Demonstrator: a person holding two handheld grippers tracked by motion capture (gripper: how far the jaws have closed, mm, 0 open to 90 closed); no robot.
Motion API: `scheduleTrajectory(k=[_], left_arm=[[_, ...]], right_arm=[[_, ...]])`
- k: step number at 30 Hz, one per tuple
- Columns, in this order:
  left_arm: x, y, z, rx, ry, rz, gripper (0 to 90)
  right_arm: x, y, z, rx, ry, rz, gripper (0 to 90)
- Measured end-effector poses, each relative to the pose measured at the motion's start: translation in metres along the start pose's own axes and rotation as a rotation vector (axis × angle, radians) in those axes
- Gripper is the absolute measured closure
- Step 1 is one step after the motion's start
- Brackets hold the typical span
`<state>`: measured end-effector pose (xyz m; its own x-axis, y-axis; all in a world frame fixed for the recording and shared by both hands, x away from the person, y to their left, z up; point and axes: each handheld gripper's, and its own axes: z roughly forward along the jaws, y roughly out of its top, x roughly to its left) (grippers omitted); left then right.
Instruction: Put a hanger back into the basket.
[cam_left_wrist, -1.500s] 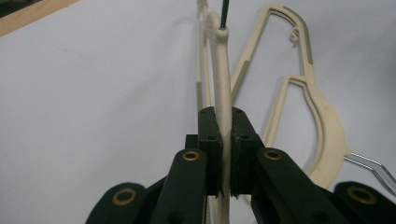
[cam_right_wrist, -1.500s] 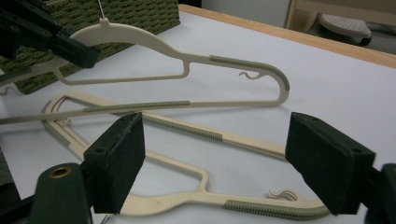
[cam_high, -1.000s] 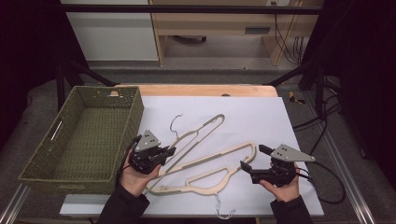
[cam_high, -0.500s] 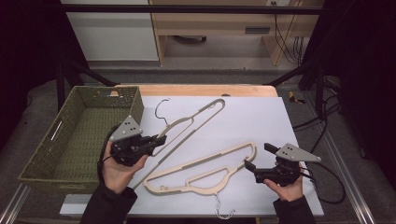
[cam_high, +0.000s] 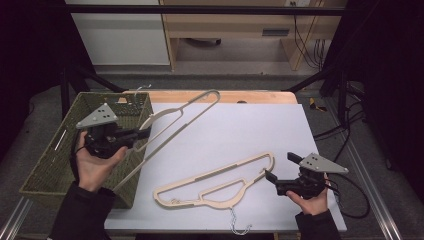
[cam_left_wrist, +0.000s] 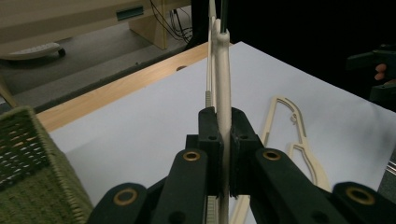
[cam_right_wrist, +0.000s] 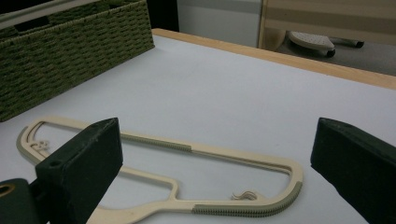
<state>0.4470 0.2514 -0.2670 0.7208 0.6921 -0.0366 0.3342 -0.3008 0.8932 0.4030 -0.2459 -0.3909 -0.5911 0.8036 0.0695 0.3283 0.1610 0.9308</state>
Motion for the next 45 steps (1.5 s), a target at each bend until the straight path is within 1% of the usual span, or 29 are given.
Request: scheduleTrajectory(k=[3, 6, 8, 10, 14, 18, 20, 23, 24, 25, 28, 31, 33, 37, 42, 45], left_arm=[[0.015, 0.003, -0.01, -0.007, 0.016, -0.014, 86.1], [0.033, 0.004, -0.021, -0.016, 0.048, -0.025, 86.1], [0.041, 0.004, -0.027, -0.022, 0.058, -0.032, 86.1], [0.052, 0.004, -0.033, -0.023, 0.073, -0.028, 86.1], [0.065, 0.002, -0.039, -0.015, 0.098, -0.018, 86.1], [0.08, -0.004, -0.046, -0.017, 0.123, -0.022, 86.1], [0.088, -0.008, -0.049, -0.011, 0.132, -0.021, 86.1], [0.1, -0.016, -0.052, -0.003, 0.148, -0.023, 86.1], [0.1, -0.016, -0.052, -0.003, 0.148, -0.023, 86.1], [0.109, -0.022, -0.053, -0.001, 0.154, -0.031, 86.1], [0.121, -0.031, -0.055, 0.001, 0.161, -0.048, 86.1], [0.131, -0.04, -0.058, -0.003, 0.168, -0.059, 86.1], [0.135, -0.043, -0.059, 0.002, 0.173, -0.055, 86.1], [0.146, -0.051, -0.061, 0.016, 0.184, -0.079, 86.1], [0.155, -0.06, -0.062, 0.039, 0.176, -0.081, 86.1], [0.159, -0.065, -0.064, 0.049, 0.181, -0.081, 86.1]], right_arm=[[0.0, 0.0, 0.0, 0.002, -0.001, -0.004, 2.6], [0.0, 0.0, 0.0, 0.001, -0.001, -0.001, 2.5], [-0.001, 0.0, -0.001, -0.001, -0.002, -0.005, 2.3], [-0.001, 0.0, -0.001, -0.002, -0.006, -0.004, 1.9], [-0.002, 0.001, -0.002, -0.004, -0.008, -0.003, 1.2], [-0.002, 0.001, -0.001, 0.001, -0.01, -0.007, 1.1], [-0.001, 0.0, -0.001, 0.007, -0.008, -0.005, 1.1], [-0.002, 0.0, 0.0, 0.011, -0.006, -0.015, 1.1], [-0.001, 0.0, 0.0, 0.01, -0.008, -0.011, 1.1], [-0.001, 0.0, 0.0, 0.01, -0.008, -0.011, 1.1], [-0.002, 0.0, 0.0, 0.012, -0.009, -0.015, 1.1], [-0.002, -0.001, 0.0, 0.016, -0.01, -0.012, 1.1], [-0.002, -0.001, 0.001, 0.016, -0.014, -0.009, 1.1], [-0.002, -0.001, 0.002, 0.017, -0.013, -0.012, 1.1], [-0.002, -0.002, 0.002, 0.021, -0.014, -0.015, 1.1], [-0.002, -0.002, 0.003, 0.023, -0.014, -0.014, 1.1]])
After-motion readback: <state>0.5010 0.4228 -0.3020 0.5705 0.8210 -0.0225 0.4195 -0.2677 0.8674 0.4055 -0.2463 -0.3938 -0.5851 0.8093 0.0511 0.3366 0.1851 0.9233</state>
